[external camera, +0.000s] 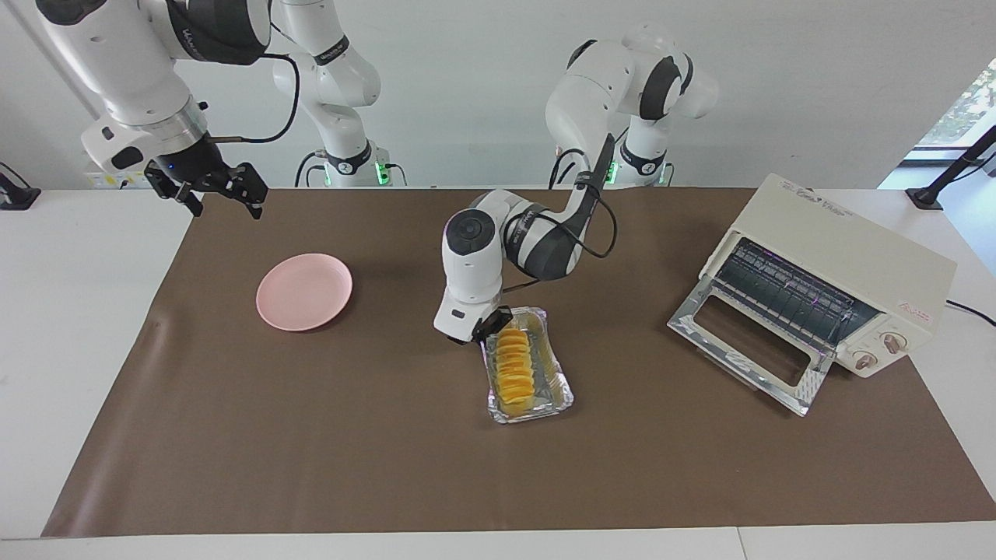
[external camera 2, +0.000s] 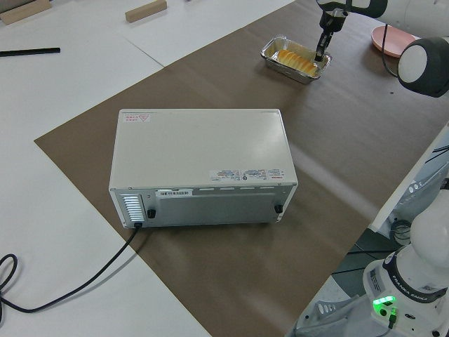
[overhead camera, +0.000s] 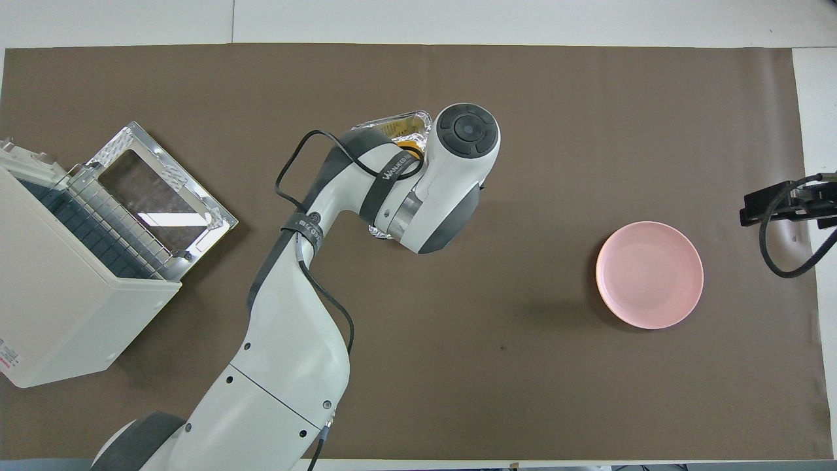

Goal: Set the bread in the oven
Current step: 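Lift the foil tray with the left gripper and carry it toward the oven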

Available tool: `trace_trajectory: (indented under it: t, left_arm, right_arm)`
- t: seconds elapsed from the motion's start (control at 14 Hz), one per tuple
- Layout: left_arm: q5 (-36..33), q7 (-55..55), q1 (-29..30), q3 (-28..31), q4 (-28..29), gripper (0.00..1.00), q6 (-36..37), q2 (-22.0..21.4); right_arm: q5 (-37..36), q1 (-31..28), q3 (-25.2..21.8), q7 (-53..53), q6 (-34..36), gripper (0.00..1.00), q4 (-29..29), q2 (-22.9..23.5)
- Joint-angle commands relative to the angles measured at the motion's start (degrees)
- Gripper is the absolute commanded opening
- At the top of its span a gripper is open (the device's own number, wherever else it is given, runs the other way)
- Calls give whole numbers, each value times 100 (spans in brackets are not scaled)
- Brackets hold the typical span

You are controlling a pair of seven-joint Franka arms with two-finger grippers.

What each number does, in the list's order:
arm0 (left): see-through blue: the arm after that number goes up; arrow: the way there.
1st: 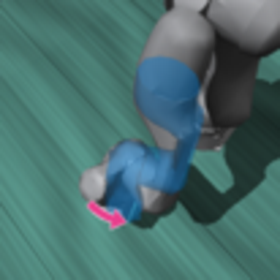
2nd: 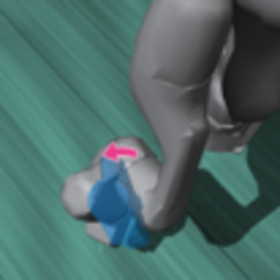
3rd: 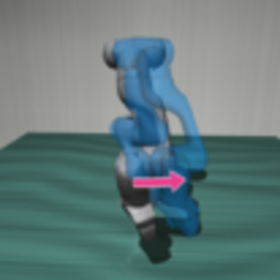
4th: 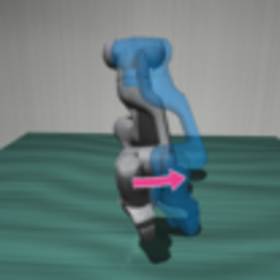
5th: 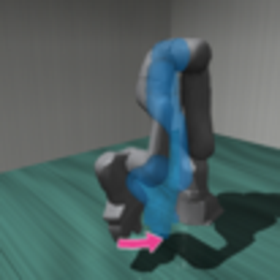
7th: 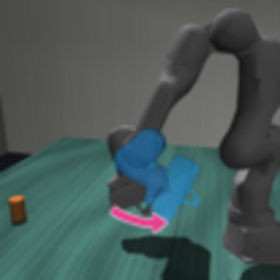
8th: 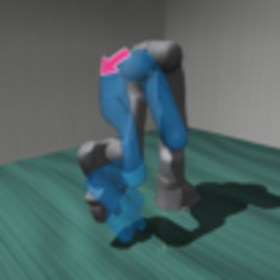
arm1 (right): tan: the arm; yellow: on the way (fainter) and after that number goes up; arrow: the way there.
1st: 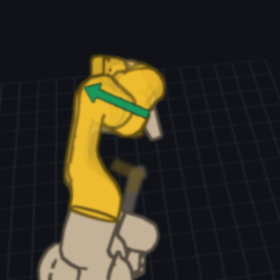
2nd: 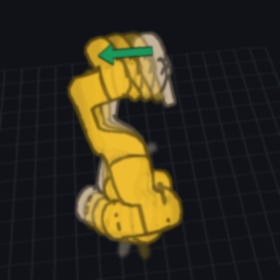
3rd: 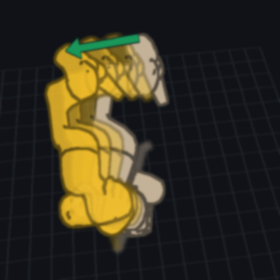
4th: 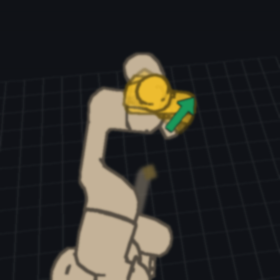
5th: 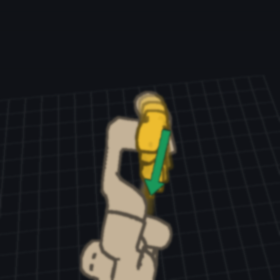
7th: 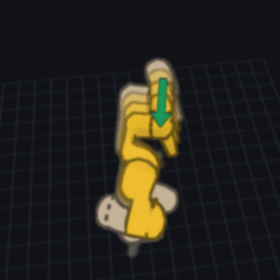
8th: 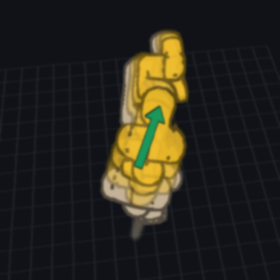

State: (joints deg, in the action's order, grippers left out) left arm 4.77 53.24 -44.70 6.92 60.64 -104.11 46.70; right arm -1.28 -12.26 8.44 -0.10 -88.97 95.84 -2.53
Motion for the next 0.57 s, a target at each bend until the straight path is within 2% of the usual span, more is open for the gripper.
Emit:
trace_trajectory:
  t: [0.0,0.14,0.28,0.5]
  left_arm:
    - [121,-16,172,343,88,0,776,-520]
    - [147,-16,172,765,88,0,1006,-626]
    - [138,37,216,1125,149,0,1304,-916]
    - [138,362,295,1784,219,0,1542,-952]
  right_arm:
    - [67,-49,35,-43,90,100,-4,-37]
    - [67,-49,35,-43,90,100,-4,-37]
    - [67,-49,35,-43,90,100,-4,-37]
    - [67,-49,35,-43,90,100,-4,-37]
